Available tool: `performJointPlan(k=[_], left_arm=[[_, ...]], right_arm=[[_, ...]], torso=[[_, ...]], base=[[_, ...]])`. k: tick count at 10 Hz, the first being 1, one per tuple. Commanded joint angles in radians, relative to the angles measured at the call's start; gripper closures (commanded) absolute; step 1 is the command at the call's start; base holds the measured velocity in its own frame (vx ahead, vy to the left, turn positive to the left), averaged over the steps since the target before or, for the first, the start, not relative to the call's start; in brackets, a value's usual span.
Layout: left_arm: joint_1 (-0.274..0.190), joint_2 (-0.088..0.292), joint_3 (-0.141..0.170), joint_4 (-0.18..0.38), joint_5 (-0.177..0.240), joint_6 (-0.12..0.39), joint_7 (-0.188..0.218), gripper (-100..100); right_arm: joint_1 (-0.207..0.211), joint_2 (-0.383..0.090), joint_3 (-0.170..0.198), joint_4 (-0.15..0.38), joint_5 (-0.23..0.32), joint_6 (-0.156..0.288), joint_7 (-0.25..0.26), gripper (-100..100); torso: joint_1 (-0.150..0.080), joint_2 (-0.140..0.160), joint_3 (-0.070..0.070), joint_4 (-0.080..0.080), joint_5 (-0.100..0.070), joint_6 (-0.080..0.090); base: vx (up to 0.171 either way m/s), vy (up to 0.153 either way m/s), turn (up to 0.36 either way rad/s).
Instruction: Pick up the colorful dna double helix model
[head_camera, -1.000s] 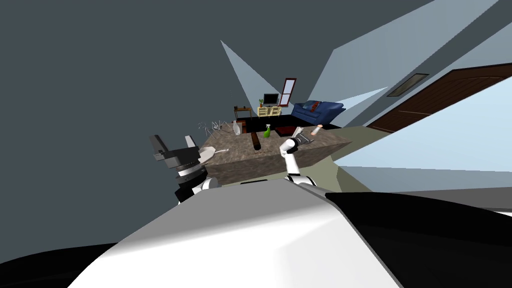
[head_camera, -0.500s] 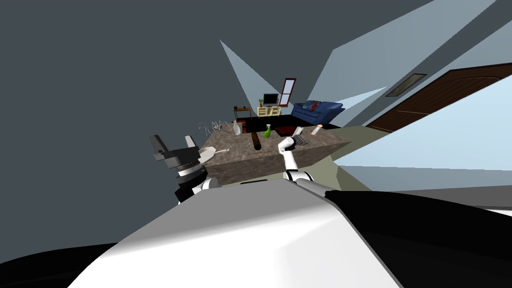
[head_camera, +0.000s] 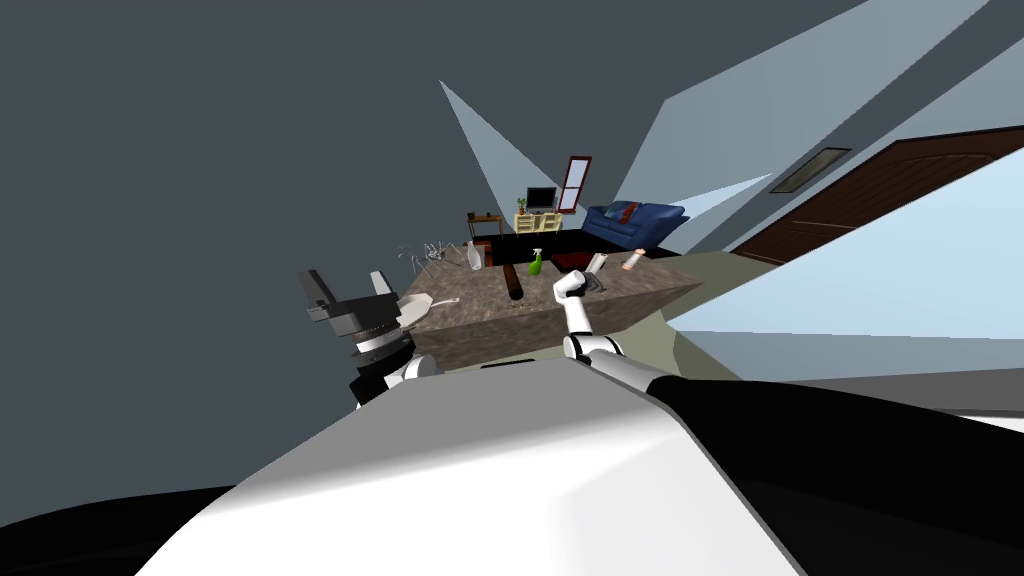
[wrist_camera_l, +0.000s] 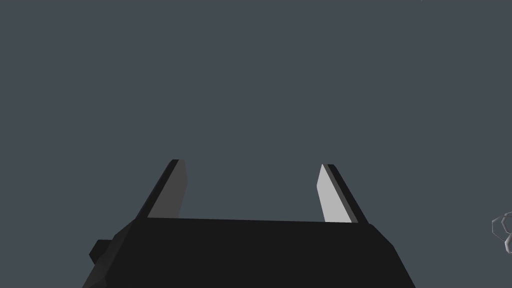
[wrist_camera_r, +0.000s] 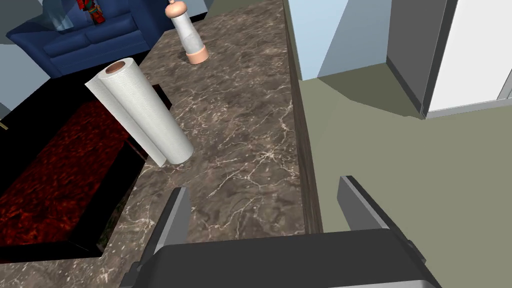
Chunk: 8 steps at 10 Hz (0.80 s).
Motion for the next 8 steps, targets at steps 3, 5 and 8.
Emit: performJointPlan(k=[3,5,8], left_arm=[[0.000,0.000,0.000,0.000,0.000,0.000,0.000,0],[0.000,0.000,0.000,0.000,0.000,0.000,0.000,0],[0.000,0.000,0.000,0.000,0.000,0.000,0.000,0]], right_arm=[[-0.063,0.007,-0.015,0.077,-0.102,-0.052,0.001,-100],[-0.063,0.007,-0.015,0.077,-0.144,-0.052,0.001,-100],[-0.145,0.019,-0.034,0.158,-0.243,-0.114,0.001,-100]], torso=[[-0.001,0.000,0.000,0.000,0.000,0.000],[0.000,0.000,0.000,0.000,0.000,0.000],[0.000,0.000,0.000,0.000,0.000,0.000]], base=[[0.002,0.016,-0.007],[0.000,0.013,-0.003],[0.002,0.020,-0.011]])
